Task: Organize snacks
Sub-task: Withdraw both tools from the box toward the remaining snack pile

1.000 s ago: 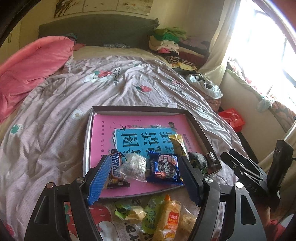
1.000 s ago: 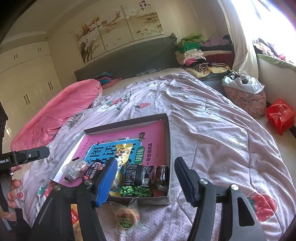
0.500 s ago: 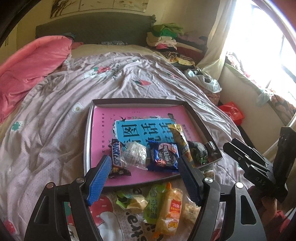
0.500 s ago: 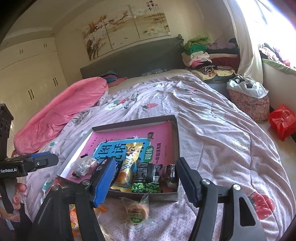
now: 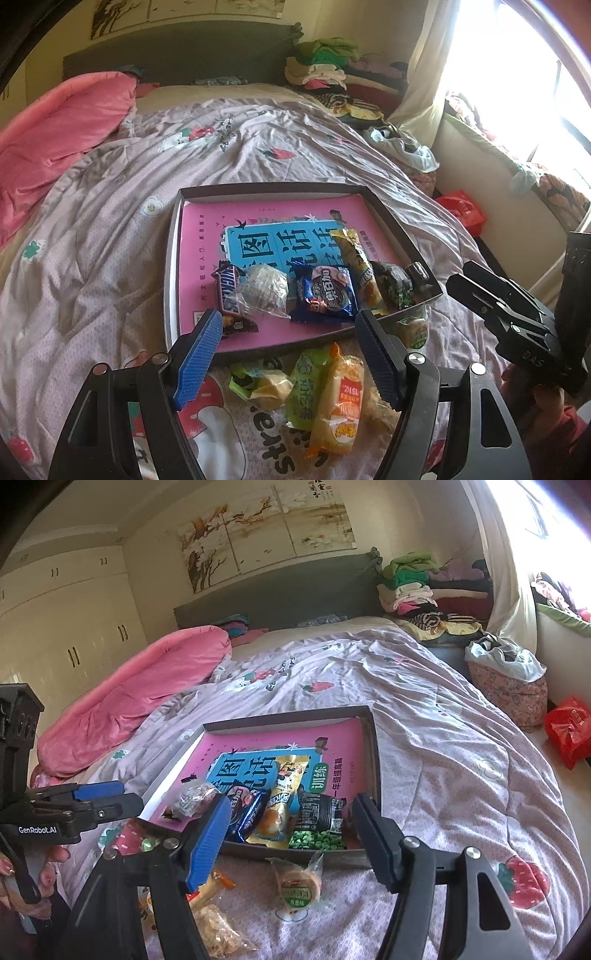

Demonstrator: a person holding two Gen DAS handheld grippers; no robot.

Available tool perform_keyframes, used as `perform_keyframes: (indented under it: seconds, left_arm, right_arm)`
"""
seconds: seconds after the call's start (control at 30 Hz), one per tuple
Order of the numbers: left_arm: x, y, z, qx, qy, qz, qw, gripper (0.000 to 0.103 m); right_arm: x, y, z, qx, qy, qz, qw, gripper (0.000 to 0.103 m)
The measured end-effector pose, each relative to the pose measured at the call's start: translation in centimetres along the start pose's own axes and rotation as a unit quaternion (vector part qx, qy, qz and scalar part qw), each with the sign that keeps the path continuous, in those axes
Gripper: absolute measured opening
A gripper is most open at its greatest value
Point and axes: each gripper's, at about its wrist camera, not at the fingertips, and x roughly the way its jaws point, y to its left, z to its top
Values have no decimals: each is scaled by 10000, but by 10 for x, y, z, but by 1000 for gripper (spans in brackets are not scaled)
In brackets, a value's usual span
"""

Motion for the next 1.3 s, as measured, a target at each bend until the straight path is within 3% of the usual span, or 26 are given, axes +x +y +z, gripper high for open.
perform_keyframes:
  seconds: [1.3]
  left_arm:
    - [10, -9, -32, 319, 536, 10, 9981, 77]
  right_arm:
    - [-7, 25, -22, -258, 403, 110, 9988, 70]
